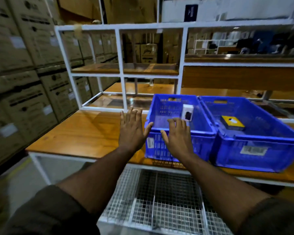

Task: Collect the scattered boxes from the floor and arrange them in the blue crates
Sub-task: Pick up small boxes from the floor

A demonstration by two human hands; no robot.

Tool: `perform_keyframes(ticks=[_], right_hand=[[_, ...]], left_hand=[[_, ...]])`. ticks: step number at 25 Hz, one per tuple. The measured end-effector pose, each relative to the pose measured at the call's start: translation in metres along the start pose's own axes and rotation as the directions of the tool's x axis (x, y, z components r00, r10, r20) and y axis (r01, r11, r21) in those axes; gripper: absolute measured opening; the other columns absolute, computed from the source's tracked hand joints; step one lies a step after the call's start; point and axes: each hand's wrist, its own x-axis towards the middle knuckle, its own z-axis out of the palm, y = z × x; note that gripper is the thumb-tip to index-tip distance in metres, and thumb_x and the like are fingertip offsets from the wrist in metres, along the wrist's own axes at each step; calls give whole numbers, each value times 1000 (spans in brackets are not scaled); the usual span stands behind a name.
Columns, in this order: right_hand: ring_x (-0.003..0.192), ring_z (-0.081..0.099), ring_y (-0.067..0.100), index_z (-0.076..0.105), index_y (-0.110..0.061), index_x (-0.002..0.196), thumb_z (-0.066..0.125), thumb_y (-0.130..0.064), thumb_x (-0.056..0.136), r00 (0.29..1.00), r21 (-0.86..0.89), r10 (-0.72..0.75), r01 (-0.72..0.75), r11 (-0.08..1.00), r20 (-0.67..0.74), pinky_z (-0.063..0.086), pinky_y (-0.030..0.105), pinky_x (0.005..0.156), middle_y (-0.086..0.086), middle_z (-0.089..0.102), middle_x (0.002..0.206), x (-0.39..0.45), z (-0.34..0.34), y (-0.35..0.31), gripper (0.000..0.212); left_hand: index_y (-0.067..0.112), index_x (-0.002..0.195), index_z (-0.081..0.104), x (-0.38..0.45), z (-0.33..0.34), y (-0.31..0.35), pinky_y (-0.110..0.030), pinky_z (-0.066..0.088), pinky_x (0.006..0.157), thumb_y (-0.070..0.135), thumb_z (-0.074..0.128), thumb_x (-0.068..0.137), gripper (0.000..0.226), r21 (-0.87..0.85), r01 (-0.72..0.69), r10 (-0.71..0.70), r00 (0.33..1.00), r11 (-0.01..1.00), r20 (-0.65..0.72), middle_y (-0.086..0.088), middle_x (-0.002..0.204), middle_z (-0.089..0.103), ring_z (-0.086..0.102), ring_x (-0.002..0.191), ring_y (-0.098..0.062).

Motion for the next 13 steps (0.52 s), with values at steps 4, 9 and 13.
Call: perform_keyframes(ticks=[4,9,13], right_hand=[[104,53,33,56,-14,119,50,-44,87,990,116,-118,108,987,82,48,45,82,12,56,111,-14,27,-35,44],[108,52,32,54,-14,125,59,-41,89,922,342,-339,263,902,185,48,45,88,10,54,113,-48,58,-76,45],[112,50,31,53,-13,126,60,-36,89,831,470,-510,366,803,223,45,44,92,10,53,116,-80,67,-107,44]], left_hand=[[9,129,56,-38,-7,-28,-53,18,121,57,42,97,59,64,153,-151,988,986,-33,-14,133,58,41,139,-29],[11,116,57,-116,-33,-63,-44,38,105,54,43,98,49,148,375,-367,927,915,-80,-10,112,58,53,113,-32],[11,114,56,-192,-64,-60,-38,42,87,52,45,97,47,227,569,-567,820,790,-81,-9,105,56,52,100,-28]])
